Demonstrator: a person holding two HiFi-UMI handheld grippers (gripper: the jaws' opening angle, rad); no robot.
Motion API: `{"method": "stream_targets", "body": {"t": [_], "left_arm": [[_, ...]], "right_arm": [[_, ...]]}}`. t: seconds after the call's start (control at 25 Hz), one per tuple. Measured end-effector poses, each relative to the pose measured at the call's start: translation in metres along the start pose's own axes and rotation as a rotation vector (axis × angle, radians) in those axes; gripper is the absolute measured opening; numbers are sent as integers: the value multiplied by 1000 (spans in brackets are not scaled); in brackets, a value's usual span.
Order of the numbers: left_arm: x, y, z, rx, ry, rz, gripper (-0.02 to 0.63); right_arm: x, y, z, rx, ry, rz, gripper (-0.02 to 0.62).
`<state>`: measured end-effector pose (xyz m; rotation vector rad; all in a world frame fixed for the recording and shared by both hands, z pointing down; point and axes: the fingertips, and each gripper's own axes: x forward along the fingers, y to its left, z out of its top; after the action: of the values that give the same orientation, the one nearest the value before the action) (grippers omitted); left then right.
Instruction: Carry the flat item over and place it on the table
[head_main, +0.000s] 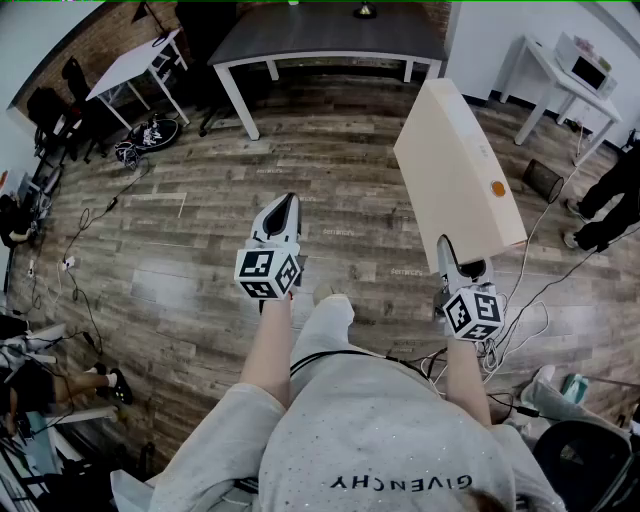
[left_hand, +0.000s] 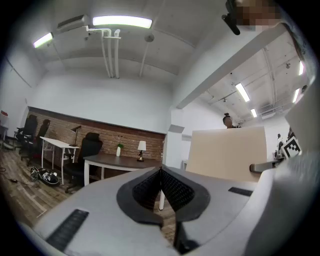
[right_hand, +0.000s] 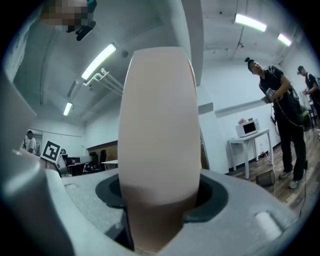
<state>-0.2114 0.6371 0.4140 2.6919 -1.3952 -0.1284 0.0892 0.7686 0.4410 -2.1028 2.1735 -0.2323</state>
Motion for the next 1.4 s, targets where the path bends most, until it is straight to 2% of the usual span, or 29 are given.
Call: {"method": "stream_targets", "body": {"t": [0.28, 0.52, 0.72, 1.4], "left_arm": [[48, 16, -13, -7, 24, -2, -2], [110, 38, -25, -21, 62, -19, -2], [166, 62, -29, -33, 94, -37, -2], [339, 181, -32, -44, 127, -75, -2]], "right_arm": [[45, -10, 0, 3, -1, 6, 270], [106, -26, 0, 5, 17, -14, 270], [158, -40, -2, 44, 40, -42, 270], [357, -51, -16, 140, 65, -84, 272]]}}
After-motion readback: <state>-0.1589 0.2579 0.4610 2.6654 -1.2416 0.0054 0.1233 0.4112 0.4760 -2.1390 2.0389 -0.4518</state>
